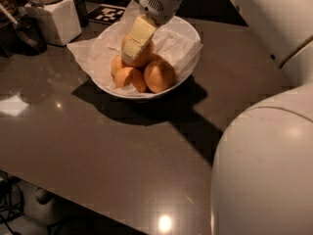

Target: Pick orange from white bowl

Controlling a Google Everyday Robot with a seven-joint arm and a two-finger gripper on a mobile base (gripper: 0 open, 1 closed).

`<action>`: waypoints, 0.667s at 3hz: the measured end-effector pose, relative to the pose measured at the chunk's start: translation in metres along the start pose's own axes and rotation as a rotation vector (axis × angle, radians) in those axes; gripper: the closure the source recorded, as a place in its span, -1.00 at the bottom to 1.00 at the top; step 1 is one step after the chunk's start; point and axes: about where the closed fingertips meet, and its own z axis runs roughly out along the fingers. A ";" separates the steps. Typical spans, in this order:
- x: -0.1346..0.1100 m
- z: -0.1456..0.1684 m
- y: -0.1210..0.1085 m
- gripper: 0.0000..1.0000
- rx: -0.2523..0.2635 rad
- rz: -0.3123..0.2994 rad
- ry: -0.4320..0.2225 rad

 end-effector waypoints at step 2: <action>0.002 0.002 -0.002 -0.64 -0.010 0.041 -0.010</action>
Offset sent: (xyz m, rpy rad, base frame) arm -0.0022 -0.0089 -0.0027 0.0173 0.0488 -0.0540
